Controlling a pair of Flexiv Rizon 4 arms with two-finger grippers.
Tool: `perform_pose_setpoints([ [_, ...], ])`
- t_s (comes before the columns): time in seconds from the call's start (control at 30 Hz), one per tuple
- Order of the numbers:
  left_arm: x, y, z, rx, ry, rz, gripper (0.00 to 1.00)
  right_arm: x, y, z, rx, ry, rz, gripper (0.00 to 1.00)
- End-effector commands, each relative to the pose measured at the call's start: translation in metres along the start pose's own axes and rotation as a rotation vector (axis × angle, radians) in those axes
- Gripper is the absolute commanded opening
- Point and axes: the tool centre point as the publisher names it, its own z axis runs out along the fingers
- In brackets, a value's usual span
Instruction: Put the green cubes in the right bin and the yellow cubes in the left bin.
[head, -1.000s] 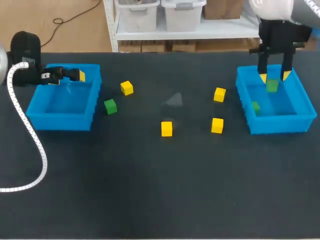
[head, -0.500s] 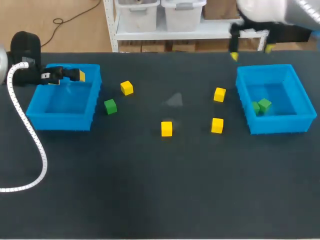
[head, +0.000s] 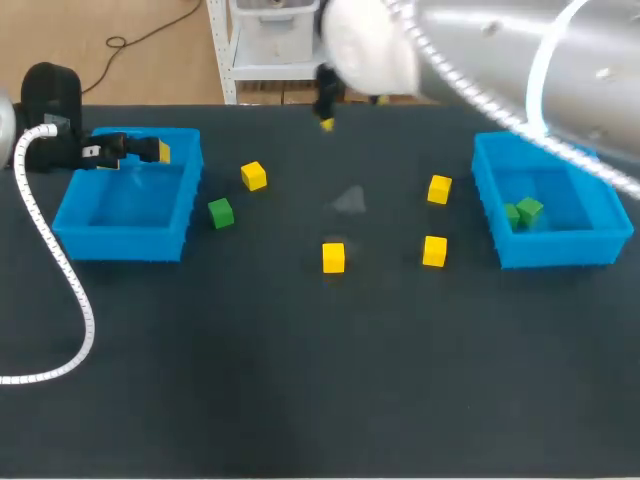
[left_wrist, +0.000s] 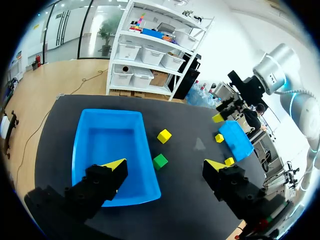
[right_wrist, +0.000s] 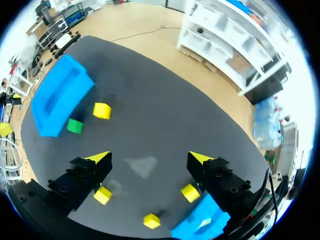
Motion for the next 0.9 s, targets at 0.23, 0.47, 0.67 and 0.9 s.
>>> perform_pose_setpoints([
  [0.23, 0.001, 0.001, 0.000, 0.006, -0.005, 0.001, 1.00, -0.024, 0.055, 0.010, -0.032, 0.024, -0.042, 1.00],
  [0.47, 0.001, 0.001, 0.000, 0.006, -0.005, 0.001, 1.00, -0.018, 0.084, 0.016, -0.039, 0.003, -0.061, 1.00],
  [0.67, 0.001, 0.001, 0.000, 0.006, -0.005, 0.001, 1.00, -0.017, 0.102, 0.015, -0.037, -0.006, -0.055, 1.00],
  [0.9, 0.001, 0.001, 0.000, 0.006, -0.005, 0.001, 1.00, -0.012, 0.124, 0.010, -0.033, -0.025, -0.079, 1.00],
])
